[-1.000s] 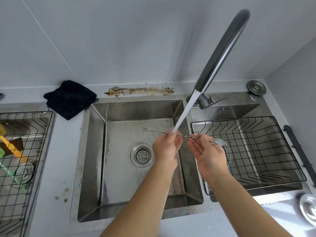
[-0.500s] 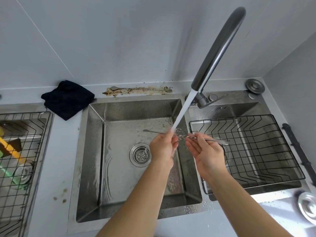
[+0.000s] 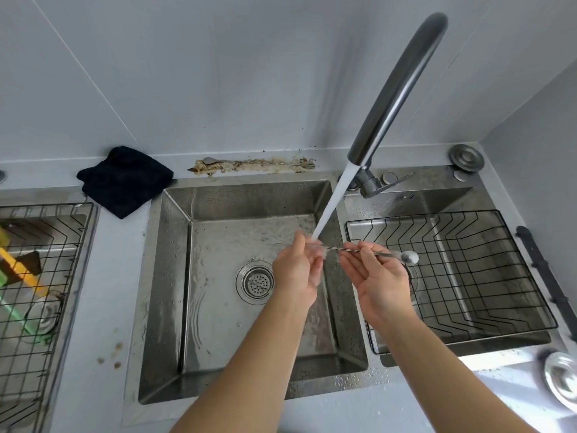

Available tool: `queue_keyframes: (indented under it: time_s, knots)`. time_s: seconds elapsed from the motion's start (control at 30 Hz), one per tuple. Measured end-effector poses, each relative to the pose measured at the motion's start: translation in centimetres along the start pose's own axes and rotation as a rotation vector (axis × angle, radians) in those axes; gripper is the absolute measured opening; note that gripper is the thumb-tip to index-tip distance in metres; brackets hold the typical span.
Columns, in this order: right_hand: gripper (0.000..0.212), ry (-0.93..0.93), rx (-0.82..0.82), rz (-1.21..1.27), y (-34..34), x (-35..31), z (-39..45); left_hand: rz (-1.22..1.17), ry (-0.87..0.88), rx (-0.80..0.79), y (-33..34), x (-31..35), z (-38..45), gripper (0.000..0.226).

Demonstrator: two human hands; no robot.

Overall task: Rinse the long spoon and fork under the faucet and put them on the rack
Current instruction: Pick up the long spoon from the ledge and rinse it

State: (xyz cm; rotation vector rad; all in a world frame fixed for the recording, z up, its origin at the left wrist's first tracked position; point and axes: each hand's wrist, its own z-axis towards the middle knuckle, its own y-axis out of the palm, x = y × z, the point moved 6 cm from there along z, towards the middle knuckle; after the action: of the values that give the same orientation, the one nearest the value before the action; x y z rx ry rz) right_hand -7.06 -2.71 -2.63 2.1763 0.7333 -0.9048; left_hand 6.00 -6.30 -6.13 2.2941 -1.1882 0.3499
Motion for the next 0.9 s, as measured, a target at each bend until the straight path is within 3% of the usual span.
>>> queue_keyframes:
  time_s: [0.2,0.37,0.57,0.9]
  knots:
    - [0.012,-0.001,-0.011,0.027,-0.2,0.2,0.3,0.013,0.018,-0.06,0.1,0.1,-0.3,0.01]
    - [0.011,-0.018,-0.039,0.017,-0.1,0.2,0.3,-0.037,0.049,0.002,0.0,0.1,0.0,0.029]
    - [0.011,0.019,0.035,0.037,0.0,0.1,0.2,-0.043,0.044,-0.052,0.3,0.1,-0.1,0.003]
    - [0.011,-0.015,0.142,-0.027,-2.7,-1.5,0.1,-0.026,0.026,0.042,-1.7,0.3,1.4,0.009]
